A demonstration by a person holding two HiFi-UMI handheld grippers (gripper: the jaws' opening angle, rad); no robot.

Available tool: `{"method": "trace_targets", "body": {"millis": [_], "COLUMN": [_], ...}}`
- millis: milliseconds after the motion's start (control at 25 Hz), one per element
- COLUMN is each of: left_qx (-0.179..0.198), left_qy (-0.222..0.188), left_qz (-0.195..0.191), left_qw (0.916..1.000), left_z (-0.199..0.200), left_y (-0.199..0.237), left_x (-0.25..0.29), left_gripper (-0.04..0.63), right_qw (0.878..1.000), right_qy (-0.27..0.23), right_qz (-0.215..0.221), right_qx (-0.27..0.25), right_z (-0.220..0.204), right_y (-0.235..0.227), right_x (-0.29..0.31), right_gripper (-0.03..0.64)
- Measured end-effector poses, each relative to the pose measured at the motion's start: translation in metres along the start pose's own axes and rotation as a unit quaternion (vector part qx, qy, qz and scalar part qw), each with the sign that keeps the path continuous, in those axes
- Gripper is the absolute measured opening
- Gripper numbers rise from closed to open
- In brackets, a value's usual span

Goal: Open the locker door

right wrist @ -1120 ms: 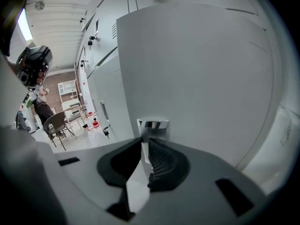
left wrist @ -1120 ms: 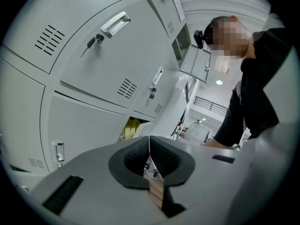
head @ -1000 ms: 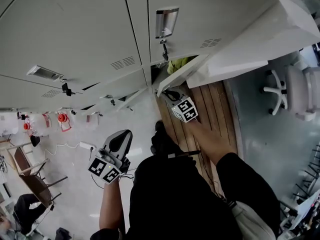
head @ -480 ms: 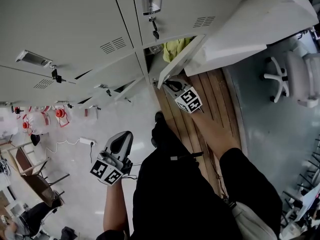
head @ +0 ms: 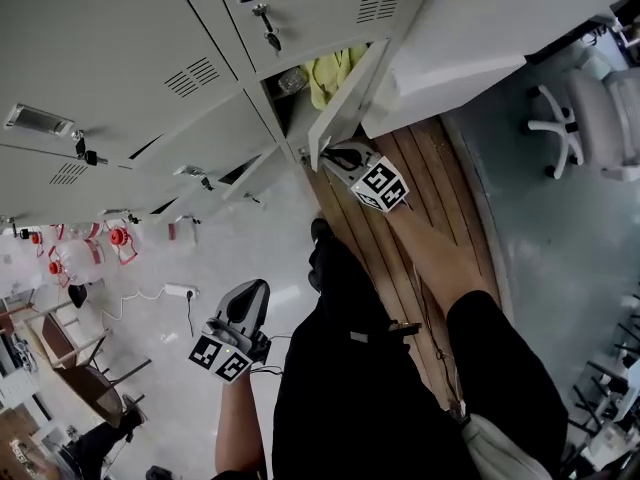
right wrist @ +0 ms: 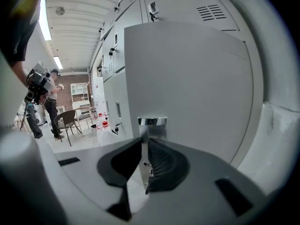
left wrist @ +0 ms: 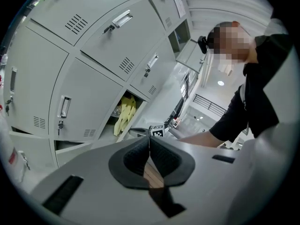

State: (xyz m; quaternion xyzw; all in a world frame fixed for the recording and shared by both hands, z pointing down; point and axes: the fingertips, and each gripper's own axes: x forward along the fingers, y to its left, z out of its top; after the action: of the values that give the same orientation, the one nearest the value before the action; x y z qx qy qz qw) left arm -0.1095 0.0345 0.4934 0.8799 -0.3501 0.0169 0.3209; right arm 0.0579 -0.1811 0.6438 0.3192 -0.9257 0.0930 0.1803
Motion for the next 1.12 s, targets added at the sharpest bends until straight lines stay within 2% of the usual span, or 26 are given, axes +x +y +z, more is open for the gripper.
{"method": "trace_targets", "body": {"millis": [240,640,760,920,1120], "left_qx": [0.006,-0.002,-0.001,-0.001,0.001], "left_qy": [0.022,0.025,0.034,0.036,0.037], "left_qz": [-0.026,-0.026,-0.036,-0.051,-0.064], "left_qw": [0.9994,0.9993,0.9988,0.9980,0.9973], "left_z": [-0.018,-0.023,-0.029,-0.031,-0.027], "left_y": [-0.014,-0.019,-0.027,-0.038,-0.047], "left_x": [0.015,0.032,0.040,0.054,0.062], "left_gripper": [0.017,0.017,0.018,0.017,0.017], "right_qw": [1.000,0.999,0.999,0.999,0.999], "right_qy": [-0.011,-0.022,-0.035,-0.032,-0.035], "right_qz": [0.017,0.026,0.015,0.017,0.025], "right_qx": [-0.002,-0.007,0.005,-0.007,0.002], "right_z": [-0.005,-0.017,-0.018,-0.015,-0.012], "right_y": [0.000,-0.003,-0.008,-0.009,-0.001], "right_x": [-0.009,-0.041,-0.051,-0.060,-0.065], "right_gripper": [0.052,0.048,0.008,0.008,0.009]}}
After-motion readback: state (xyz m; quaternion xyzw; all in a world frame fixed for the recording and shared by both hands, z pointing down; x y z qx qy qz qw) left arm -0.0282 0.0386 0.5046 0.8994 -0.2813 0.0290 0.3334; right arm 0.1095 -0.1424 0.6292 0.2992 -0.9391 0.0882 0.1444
